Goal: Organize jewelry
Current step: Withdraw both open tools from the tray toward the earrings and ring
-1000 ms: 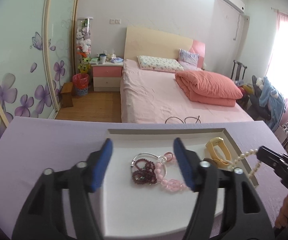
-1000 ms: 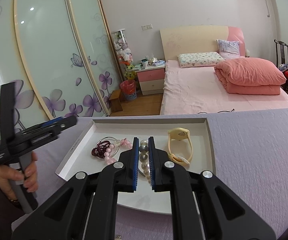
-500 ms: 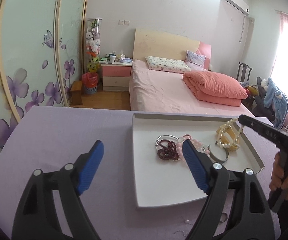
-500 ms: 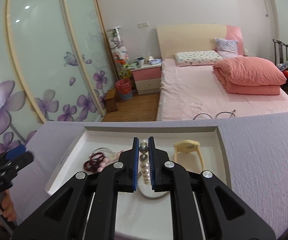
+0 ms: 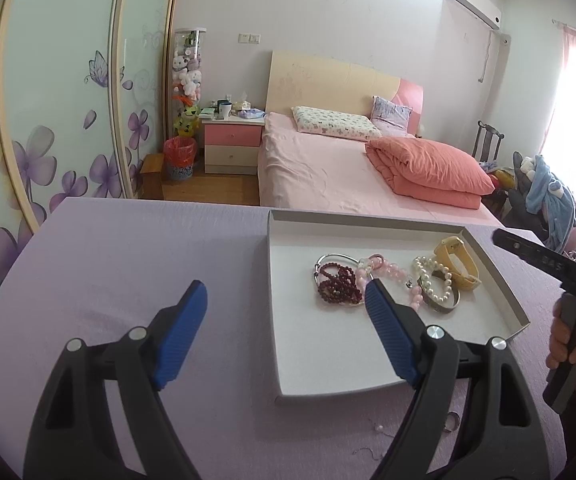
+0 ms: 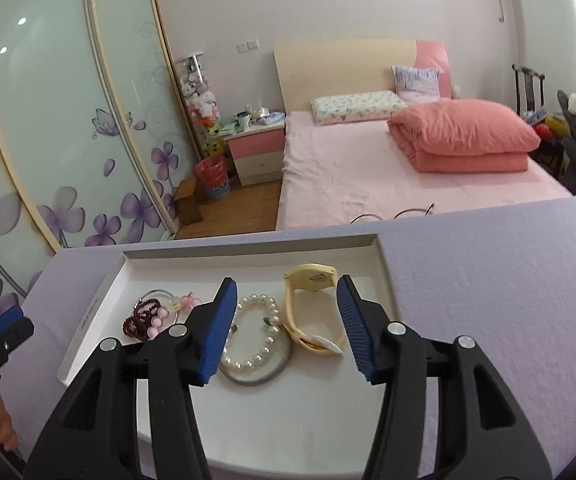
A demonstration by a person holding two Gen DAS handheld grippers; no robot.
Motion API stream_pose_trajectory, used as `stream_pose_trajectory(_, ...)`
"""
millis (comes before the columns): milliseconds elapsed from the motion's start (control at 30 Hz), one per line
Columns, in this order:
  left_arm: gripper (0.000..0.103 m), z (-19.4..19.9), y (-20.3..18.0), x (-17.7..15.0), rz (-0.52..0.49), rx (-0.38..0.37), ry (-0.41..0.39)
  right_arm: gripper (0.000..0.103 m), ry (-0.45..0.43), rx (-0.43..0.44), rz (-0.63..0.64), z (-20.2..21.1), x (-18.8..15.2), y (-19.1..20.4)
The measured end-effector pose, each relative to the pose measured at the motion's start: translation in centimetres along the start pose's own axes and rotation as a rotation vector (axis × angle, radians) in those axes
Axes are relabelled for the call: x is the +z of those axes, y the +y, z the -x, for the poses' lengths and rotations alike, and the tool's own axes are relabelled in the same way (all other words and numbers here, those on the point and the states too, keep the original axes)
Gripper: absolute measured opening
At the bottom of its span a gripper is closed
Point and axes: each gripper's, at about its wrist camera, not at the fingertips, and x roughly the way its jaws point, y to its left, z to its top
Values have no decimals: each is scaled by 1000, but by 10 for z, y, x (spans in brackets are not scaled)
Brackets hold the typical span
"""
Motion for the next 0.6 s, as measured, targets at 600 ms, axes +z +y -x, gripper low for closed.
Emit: stream_pose_trajectory(600, 89, 77, -5, -39, -3, 8, -53, 54, -42, 102, 21, 98, -59, 19)
